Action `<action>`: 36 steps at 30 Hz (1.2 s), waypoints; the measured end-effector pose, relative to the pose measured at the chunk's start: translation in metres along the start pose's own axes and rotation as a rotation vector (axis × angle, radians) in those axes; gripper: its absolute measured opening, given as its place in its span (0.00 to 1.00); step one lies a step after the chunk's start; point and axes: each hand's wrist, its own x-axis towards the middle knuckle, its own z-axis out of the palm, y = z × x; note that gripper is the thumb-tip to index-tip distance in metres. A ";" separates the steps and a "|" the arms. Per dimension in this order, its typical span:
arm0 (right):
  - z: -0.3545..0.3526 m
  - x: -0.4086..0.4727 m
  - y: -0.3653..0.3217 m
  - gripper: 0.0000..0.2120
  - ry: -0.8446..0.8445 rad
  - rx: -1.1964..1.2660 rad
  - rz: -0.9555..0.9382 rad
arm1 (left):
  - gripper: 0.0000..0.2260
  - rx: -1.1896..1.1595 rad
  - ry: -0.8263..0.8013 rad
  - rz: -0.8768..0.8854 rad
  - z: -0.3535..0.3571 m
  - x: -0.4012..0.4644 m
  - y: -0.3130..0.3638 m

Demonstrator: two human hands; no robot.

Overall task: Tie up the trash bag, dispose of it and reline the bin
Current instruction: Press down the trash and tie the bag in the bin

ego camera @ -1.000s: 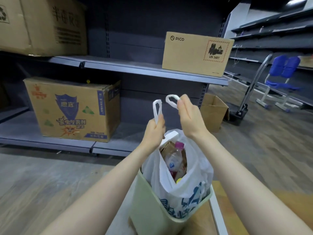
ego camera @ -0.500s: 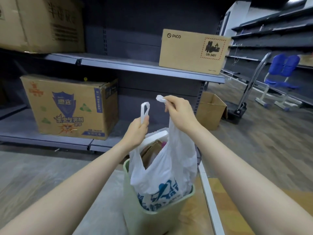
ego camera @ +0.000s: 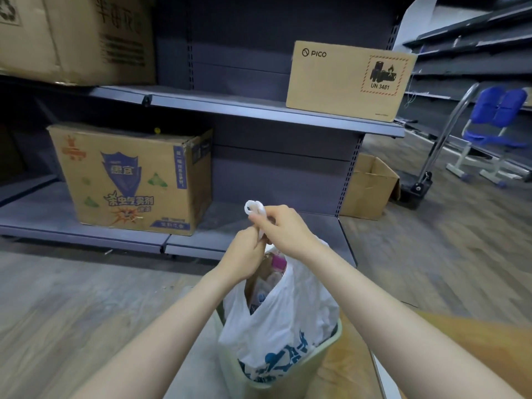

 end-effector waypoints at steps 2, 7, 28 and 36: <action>0.008 0.001 -0.002 0.19 0.051 0.056 0.022 | 0.14 -0.107 -0.062 -0.015 -0.011 -0.003 -0.001; 0.022 0.000 -0.004 0.13 0.032 0.431 0.028 | 0.13 -0.317 -0.314 -0.124 -0.044 -0.014 -0.032; 0.008 -0.023 -0.029 0.13 -0.437 0.053 -0.183 | 0.11 -0.514 -0.366 -0.303 -0.061 -0.050 -0.048; 0.006 -0.034 -0.024 0.14 -0.317 -0.427 -0.339 | 0.13 -0.506 -0.304 -0.305 -0.062 -0.049 -0.047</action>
